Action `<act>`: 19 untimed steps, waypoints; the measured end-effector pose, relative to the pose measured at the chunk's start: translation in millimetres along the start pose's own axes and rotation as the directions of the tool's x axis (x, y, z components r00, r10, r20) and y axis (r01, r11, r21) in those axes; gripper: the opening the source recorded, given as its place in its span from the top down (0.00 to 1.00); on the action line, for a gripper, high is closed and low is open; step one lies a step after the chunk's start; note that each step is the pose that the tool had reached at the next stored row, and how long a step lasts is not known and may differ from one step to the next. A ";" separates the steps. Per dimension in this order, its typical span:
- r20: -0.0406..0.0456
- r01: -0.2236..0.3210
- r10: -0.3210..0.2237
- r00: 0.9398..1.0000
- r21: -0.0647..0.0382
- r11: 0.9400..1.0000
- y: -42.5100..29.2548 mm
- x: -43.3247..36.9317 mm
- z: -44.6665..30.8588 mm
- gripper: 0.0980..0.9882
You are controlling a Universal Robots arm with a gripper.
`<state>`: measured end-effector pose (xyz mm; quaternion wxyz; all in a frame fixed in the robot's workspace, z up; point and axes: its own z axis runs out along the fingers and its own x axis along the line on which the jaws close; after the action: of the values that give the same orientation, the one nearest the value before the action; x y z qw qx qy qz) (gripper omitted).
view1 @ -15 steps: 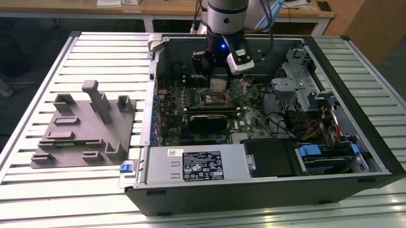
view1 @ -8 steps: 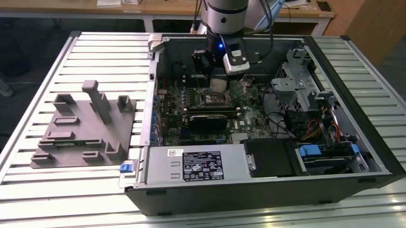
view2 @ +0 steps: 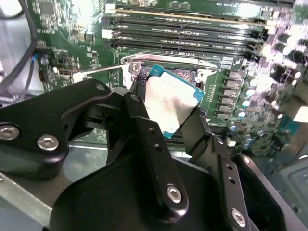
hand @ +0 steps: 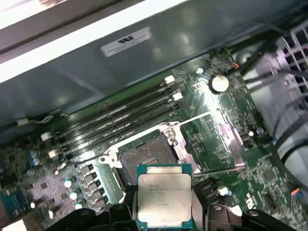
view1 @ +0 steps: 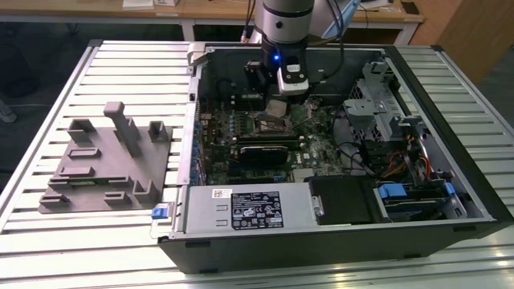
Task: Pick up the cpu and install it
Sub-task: 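Place the cpu into insertion slot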
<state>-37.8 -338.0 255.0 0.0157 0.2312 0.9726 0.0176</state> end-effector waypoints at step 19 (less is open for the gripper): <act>0.015 -0.338 0.338 0.941 0.005 0.941 0.0 0.0 0.8 0.51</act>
<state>-37.8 -338.0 254.2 0.0185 0.3947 0.9185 0.0146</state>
